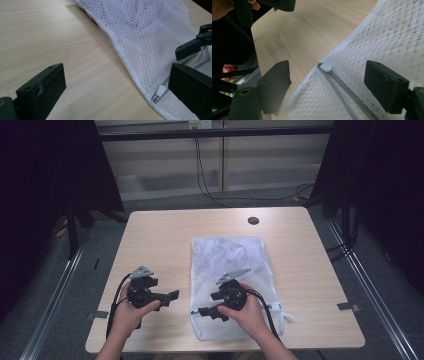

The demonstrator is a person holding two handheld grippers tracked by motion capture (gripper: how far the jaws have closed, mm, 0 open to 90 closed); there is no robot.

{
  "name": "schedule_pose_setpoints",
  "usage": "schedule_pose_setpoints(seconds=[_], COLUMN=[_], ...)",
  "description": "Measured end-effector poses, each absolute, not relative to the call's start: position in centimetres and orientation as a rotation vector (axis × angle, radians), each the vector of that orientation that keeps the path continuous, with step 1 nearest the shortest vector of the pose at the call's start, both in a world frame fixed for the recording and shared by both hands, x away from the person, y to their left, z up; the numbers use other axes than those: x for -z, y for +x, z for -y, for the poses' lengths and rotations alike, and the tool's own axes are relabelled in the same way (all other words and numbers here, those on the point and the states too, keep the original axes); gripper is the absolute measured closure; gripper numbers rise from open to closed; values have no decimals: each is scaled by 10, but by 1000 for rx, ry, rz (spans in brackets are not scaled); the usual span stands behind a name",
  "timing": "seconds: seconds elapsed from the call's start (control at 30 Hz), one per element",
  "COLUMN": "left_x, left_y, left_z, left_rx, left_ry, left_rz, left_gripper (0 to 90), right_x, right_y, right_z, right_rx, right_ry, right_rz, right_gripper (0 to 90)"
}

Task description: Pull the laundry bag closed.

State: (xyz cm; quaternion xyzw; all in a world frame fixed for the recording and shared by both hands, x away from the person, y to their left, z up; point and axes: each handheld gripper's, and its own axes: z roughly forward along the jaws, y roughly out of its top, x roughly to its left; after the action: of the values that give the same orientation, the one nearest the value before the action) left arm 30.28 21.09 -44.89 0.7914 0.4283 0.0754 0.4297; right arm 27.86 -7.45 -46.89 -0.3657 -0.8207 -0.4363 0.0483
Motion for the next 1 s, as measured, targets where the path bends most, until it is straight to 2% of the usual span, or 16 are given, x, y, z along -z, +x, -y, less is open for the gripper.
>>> schedule_pose_setpoints(seconds=[0.1, 0.47, 0.9, 1.0], left_x=[449, 449, 449, 449], left_y=[302, 303, 303, 303], left_z=[-212, -212, -213, -213], left_rx=[-193, -183, -180, -182], left_ry=[1979, 1988, 1991, 1988], left_rz=[-1071, -1063, -1060, -1063], left_gripper=[11, 21, 23, 23], right_x=[470, 474, 482, 482], right_y=[279, 281, 285, 285], right_z=[72, 66, 56, 54], right_rx=[1320, 1275, 1214, 1206], right_ry=[-1108, -1127, -1163, -1161], right_rz=[2495, 2475, 2418, 2414], right_gripper=[255, 299, 439, 448])
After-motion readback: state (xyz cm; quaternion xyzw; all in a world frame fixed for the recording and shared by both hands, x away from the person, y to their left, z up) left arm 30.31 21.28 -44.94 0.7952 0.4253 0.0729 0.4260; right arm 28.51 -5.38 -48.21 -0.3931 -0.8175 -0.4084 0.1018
